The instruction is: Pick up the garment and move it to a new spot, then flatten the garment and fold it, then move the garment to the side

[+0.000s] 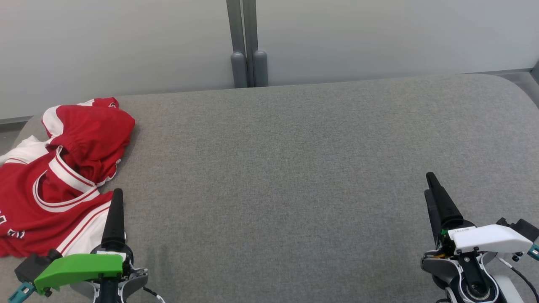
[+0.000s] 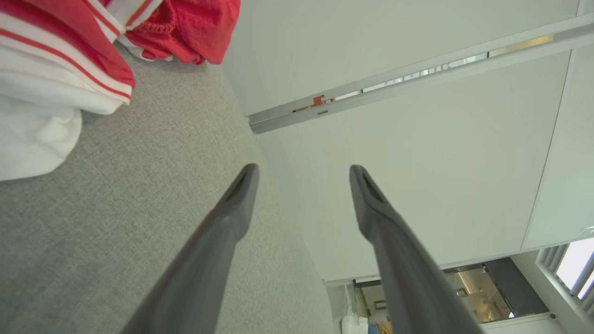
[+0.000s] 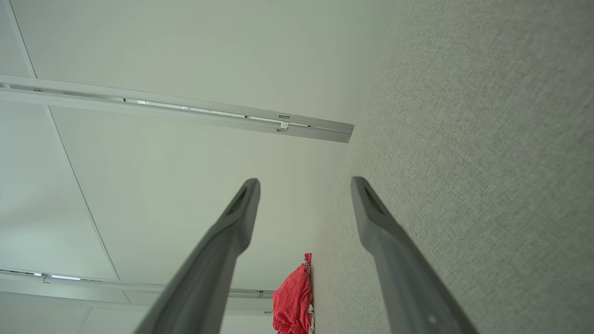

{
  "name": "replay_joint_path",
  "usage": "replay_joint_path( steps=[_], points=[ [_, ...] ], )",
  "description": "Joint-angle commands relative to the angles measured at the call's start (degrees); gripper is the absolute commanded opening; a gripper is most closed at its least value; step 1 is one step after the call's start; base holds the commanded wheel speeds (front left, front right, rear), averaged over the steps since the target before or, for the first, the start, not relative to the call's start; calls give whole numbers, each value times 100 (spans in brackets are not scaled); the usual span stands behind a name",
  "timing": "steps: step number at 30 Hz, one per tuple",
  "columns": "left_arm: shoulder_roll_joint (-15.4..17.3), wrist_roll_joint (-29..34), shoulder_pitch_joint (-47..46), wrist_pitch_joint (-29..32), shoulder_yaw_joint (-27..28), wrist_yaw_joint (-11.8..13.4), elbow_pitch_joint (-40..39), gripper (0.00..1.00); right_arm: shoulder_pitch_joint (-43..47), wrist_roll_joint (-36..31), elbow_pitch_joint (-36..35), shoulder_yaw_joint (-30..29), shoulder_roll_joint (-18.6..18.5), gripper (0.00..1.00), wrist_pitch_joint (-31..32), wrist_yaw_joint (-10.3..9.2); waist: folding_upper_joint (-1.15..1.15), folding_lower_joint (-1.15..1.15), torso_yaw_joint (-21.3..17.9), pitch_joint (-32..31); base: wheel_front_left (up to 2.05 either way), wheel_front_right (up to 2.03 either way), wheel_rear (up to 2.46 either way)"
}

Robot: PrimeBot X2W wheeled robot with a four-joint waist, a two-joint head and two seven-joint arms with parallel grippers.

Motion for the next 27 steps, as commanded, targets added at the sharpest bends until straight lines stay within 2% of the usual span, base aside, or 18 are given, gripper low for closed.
replay_joint_path(
  steps=[1,12,19,27],
  points=[
    [30,322,-161,-61,-22,-13,-130,100,-152,-182,-159,60,-85,100,-68,1,0,0,2,0,0,0,0],
    [36,1674,-165,-290,-194,112,-248,100,-155,-1174,-343,195,-131,100,-303,1,0,0,29,-18,0,0,0],
    [40,2635,-176,-430,-315,257,-208,100,-160,-2062,-334,305,-210,100,-444,1,0,0,43,-26,0,0,0],
    [44,3455,-192,-575,-432,364,-168,100,-170,-3054,-273,446,-251,100,-588,2,0,0,52,-28,0,0,0]
  ],
)
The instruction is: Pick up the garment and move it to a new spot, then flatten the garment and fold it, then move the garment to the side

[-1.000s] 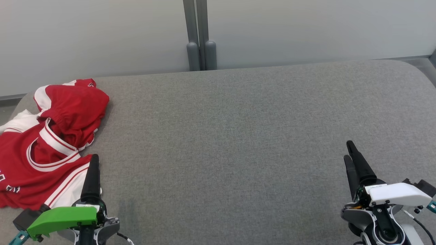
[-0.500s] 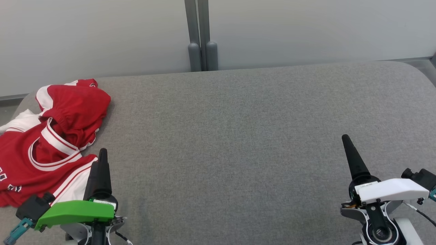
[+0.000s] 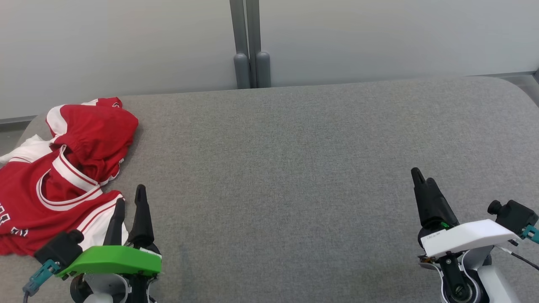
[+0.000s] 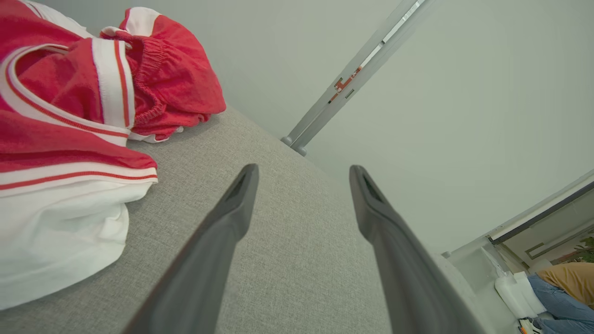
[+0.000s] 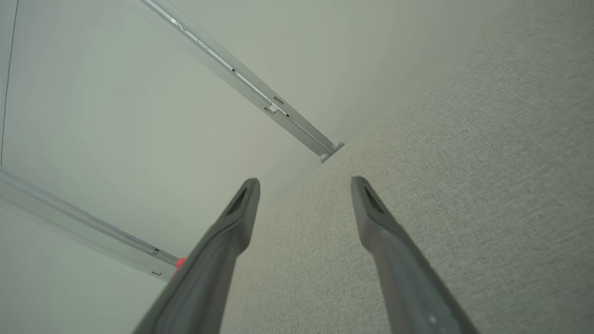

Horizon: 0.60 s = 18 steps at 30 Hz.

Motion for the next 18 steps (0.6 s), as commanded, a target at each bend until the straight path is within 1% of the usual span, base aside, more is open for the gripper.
replay_joint_path(
  steps=[1,7,13,18],
  points=[
    [38,264,-157,-61,-36,46,-52,100,-140,-251,-51,19,-45,100,-68,2,0,0,2,-2,0,0,0],
    [45,947,-149,-162,-134,162,-2,100,-142,-1020,14,18,-23,100,-172,2,0,0,10,-8,0,0,0],
    [48,1390,-148,-259,-195,243,41,100,-152,-1510,32,82,-11,100,-268,2,0,0,17,-17,0,0,0],
    [50,1656,-139,-334,-233,257,50,100,-151,-1820,15,117,-23,100,-343,2,0,0,24,-30,0,0,0]
  ],
)
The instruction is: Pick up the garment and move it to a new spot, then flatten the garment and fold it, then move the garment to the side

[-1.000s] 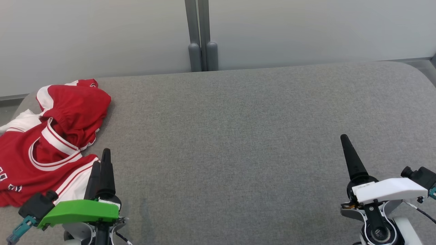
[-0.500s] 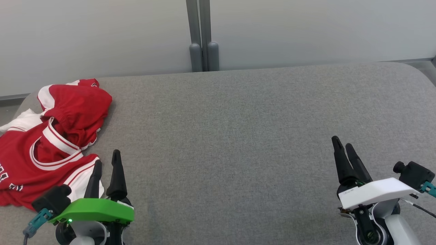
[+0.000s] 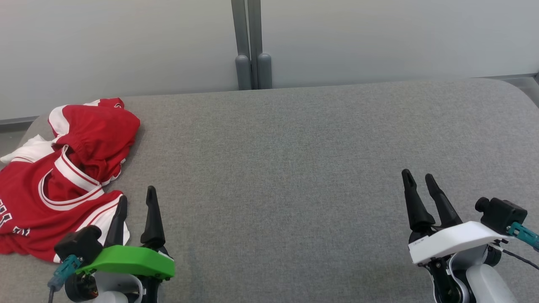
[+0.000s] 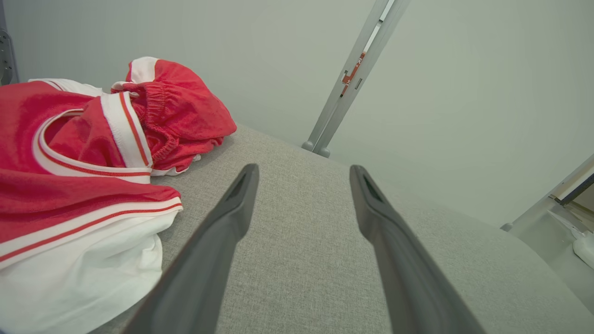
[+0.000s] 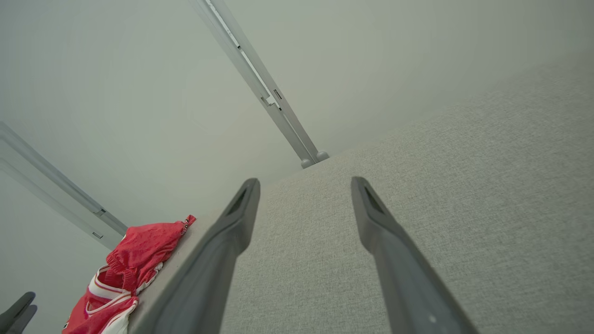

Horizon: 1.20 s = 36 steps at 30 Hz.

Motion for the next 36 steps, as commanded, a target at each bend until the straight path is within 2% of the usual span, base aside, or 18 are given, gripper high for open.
replay_joint_path(
  steps=[1,36],
  points=[
    [44,204,-131,-63,-18,21,-30,100,-120,-157,-63,22,-43,100,-70,2,0,0,1,-3,0,0,0],
    [53,1826,-146,-509,-308,146,39,100,-146,-1590,-85,302,-137,100,-516,3,0,0,41,0,0,0,0]
  ],
)
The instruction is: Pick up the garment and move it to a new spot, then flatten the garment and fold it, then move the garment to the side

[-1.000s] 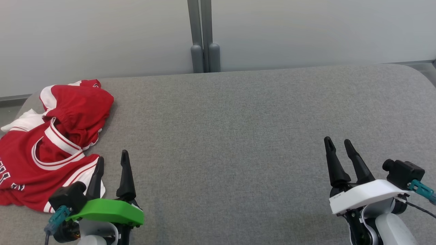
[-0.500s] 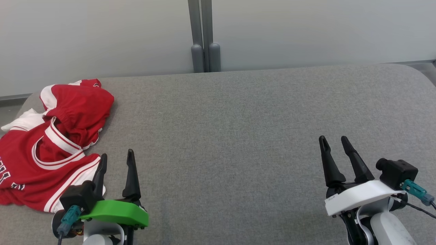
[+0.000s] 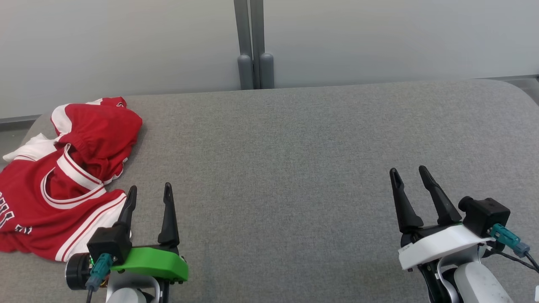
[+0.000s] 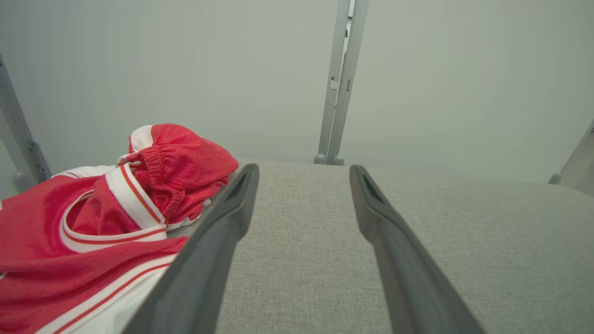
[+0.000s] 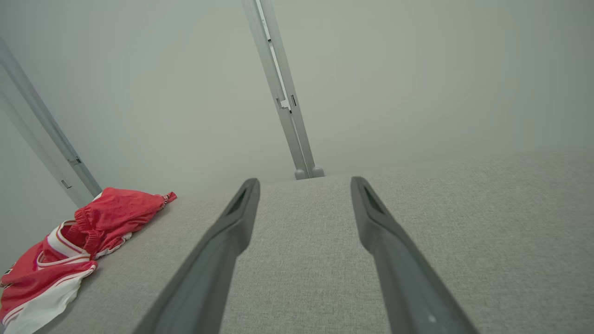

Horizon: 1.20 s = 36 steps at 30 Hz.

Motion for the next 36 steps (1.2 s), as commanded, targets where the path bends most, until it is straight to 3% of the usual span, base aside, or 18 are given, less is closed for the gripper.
replay_joint_path(
  steps=[1,19,36],
  points=[
    [42,135,-96,-49,-23,30,3,100,-90,-132,-53,19,-23,100,-57,2,0,0,2,-1,0,0,0],
    [47,727,-74,-239,-132,103,27,100,-93,-689,-48,170,-68,100,-243,2,0,0,13,-7,0,0,0],
    [46,668,-76,-221,-122,41,112,100,-72,-621,29,198,-30,100,-239,1,0,0,-5,-13,0,0,0]
  ],
)
